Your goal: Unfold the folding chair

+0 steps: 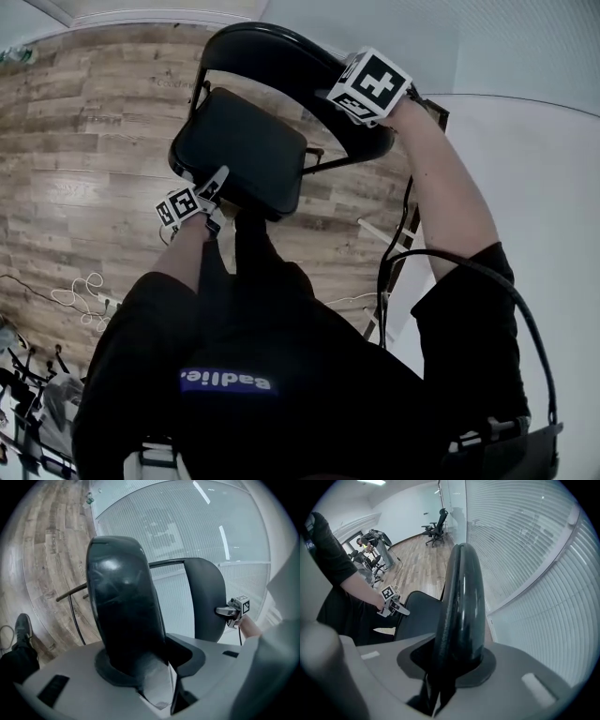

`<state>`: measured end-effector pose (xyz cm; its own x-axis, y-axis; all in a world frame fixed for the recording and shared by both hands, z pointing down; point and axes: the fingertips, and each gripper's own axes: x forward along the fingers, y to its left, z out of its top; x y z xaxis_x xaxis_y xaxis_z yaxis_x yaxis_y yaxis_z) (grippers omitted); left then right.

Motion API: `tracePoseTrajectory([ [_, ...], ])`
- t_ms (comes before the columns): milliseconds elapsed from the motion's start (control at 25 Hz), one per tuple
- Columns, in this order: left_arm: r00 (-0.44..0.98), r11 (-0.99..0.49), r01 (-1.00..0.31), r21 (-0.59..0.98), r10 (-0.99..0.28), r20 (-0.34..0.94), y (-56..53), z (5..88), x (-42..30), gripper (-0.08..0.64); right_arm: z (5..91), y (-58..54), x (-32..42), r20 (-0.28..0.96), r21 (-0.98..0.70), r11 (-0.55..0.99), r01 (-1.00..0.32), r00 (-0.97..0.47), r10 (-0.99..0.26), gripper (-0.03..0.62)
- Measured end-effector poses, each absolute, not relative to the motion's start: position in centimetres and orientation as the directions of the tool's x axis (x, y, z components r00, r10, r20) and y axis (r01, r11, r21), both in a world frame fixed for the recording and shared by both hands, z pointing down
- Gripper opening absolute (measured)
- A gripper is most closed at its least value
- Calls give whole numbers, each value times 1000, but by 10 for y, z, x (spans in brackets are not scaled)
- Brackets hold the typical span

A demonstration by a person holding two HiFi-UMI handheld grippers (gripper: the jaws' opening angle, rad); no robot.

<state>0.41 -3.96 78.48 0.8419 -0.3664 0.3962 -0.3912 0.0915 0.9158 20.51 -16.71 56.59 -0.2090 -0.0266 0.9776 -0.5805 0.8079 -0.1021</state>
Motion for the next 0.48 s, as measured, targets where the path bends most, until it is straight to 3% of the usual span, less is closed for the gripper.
tracePoseTrajectory([
  [240, 809, 206, -389, 898, -391, 440, -15, 827, -23, 179, 591, -178, 210, 966, -185, 803, -566, -254, 44, 92],
  [480, 817, 226, -366, 903, -387, 428, -1, 869, -46, 186, 625, -195, 222, 949, -251, 790, -559, -305, 86, 97],
])
